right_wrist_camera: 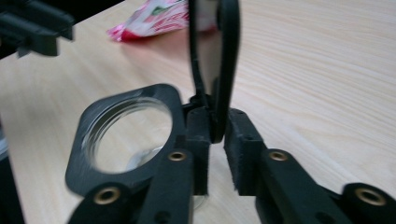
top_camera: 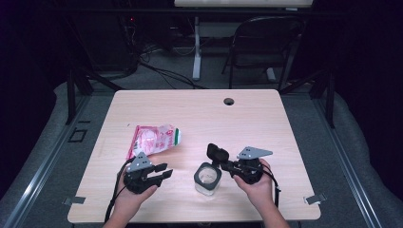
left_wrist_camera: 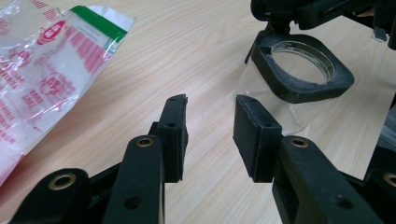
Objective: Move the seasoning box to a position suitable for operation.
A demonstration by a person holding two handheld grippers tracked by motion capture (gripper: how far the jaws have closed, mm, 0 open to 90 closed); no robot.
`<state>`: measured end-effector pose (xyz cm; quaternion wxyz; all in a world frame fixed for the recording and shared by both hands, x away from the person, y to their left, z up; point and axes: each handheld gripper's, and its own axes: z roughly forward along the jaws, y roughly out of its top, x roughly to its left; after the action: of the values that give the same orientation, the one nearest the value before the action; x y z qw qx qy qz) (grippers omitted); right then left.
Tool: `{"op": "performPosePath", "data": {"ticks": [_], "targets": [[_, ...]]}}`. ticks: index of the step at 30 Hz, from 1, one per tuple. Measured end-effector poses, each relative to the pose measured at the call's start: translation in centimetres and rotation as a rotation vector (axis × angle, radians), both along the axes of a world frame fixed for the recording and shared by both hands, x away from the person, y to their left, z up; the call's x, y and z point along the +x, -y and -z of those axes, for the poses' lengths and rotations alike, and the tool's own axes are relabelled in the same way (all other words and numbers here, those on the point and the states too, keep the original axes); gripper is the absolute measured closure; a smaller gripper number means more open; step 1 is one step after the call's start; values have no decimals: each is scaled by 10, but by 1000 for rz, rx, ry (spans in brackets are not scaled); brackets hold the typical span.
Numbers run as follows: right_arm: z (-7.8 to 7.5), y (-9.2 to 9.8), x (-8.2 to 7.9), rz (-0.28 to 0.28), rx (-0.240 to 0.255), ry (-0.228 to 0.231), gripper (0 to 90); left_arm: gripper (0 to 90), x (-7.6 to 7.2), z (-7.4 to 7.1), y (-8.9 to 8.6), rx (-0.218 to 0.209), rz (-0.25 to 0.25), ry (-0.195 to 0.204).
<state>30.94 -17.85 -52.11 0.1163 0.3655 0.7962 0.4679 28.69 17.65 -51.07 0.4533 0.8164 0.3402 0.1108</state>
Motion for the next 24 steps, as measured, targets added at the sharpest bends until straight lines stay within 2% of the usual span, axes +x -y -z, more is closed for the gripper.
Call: {"op": "performPosePath", "data": {"ticks": [3,7,12,20,24], "targets": [[0,3,4,50,-1,-4,699,646,0,0,-3,-1,-10,2],[4,9,8,108,20,-13,691,645,2,-1,-6,1,-18,3],[6,13,7,127,31,-23,690,642,4,-1,-6,-9,-20,3],[7,16,-2,131,30,-20,675,627,13,1,-8,8,-26,11],[9,21,-7,144,24,-29,662,573,21,3,-13,18,-63,15]]}}
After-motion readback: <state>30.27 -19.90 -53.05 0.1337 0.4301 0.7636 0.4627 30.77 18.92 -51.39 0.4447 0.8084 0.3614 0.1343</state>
